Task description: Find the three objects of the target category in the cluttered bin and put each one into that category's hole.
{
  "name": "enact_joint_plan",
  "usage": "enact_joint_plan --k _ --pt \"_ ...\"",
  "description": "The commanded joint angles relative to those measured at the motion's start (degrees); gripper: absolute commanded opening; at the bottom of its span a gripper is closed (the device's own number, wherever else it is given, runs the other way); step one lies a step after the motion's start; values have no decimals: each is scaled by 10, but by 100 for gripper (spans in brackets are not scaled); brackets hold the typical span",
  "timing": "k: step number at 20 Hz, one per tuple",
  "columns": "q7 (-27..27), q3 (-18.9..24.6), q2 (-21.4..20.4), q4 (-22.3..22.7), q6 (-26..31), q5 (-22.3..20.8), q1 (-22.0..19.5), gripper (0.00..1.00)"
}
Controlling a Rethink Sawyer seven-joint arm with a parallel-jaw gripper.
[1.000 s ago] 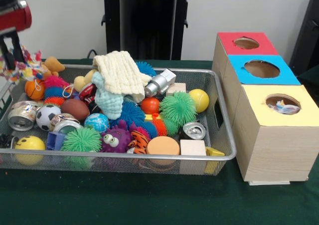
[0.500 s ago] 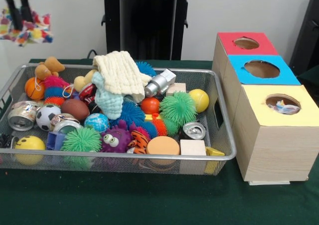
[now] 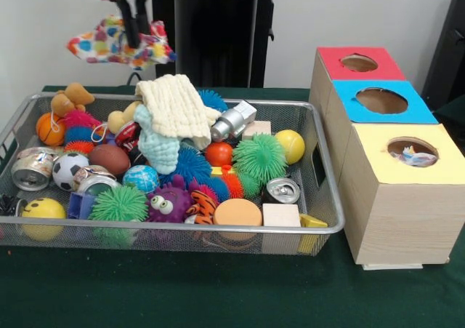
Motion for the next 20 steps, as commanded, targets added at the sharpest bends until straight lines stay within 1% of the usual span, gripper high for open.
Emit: enact_joint_plan --k 1,10,14,20 --pt "192 -58 14 102 -76 25 35 0" --pt "219 -100 23 136 -146 69 82 0" --pt "249 -119 28 154 -179 93 118 0" --pt "275 -151 55 155 -235 117 164 0"
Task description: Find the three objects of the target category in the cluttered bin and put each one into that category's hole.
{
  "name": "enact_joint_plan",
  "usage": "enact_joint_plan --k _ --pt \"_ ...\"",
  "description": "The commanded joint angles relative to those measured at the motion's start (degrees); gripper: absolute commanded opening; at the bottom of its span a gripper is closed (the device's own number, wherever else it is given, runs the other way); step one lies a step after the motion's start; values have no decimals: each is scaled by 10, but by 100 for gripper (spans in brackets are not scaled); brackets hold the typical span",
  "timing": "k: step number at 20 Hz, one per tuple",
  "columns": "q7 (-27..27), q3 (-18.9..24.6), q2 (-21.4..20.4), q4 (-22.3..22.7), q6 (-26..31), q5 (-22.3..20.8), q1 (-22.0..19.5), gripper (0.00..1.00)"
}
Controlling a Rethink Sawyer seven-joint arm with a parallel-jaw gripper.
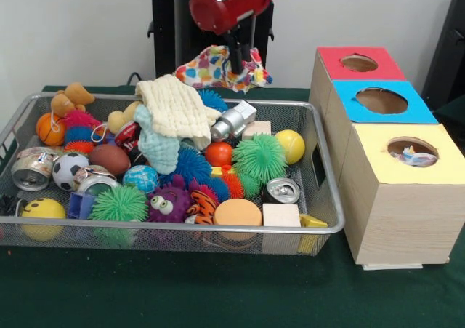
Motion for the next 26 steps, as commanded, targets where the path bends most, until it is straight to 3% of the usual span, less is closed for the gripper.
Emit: enact_joint_plan --k 1,8,15,19,23,26 --pt "228 -61 49 50 -77 43 48 0" --pt "292 -99 85 41 -144 80 131 0" --pt "343 -145 110 0 -158 124 229 0" --pt "381 -176 99 -31 -119 162 291 0" --pt "418 -214 46 -67 -3 186 339 0" --pt "428 -234 46 -102 43 190 356 0"
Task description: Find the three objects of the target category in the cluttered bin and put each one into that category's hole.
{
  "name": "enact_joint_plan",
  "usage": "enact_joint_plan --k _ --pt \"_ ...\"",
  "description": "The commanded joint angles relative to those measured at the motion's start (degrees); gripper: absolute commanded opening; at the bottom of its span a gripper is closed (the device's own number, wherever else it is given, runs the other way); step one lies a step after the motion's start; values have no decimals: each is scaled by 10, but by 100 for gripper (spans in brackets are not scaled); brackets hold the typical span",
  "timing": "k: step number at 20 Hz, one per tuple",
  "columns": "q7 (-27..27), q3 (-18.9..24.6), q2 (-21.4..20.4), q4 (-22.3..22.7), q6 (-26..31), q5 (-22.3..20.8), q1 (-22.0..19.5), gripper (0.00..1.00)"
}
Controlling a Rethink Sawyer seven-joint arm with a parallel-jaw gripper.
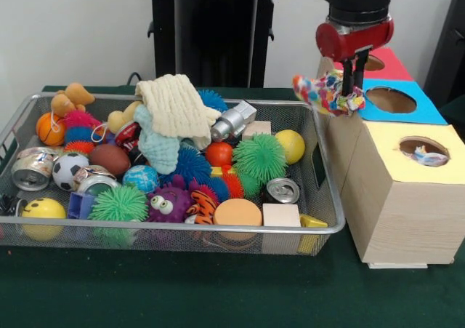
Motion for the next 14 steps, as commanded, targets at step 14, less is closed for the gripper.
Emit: enact_joint_plan --k 14 --pt "191 -54 32 -115 103 38 41 0"
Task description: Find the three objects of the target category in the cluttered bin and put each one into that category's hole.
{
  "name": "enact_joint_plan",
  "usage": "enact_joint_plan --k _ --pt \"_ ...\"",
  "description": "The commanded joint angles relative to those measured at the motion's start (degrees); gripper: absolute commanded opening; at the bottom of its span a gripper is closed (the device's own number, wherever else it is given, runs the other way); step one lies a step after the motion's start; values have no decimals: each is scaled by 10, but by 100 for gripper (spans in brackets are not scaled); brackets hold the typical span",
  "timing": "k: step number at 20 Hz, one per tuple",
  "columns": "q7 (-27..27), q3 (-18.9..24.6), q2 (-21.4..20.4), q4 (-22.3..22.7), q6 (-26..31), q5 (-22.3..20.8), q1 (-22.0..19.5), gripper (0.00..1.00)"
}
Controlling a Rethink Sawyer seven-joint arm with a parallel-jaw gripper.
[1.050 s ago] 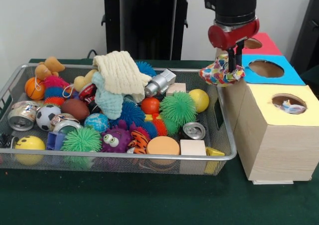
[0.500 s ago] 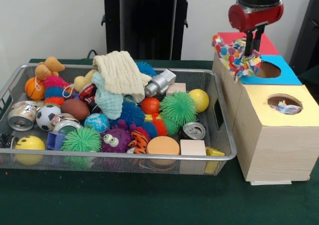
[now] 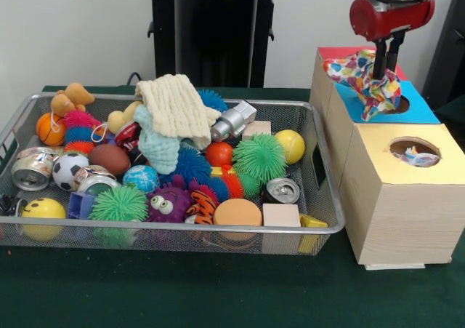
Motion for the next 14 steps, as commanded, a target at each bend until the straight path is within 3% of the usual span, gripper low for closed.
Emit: enact_joint_plan --k 1,6,11,14 --pt "142 -16 49 -39 -11 16 -18 0" --pt "121 3 115 -80 -83 19 -45 0" --pt "116 11 137 -121 -66 26 -44 0" --pt "136 6 142 -134 -51 34 -21 0"
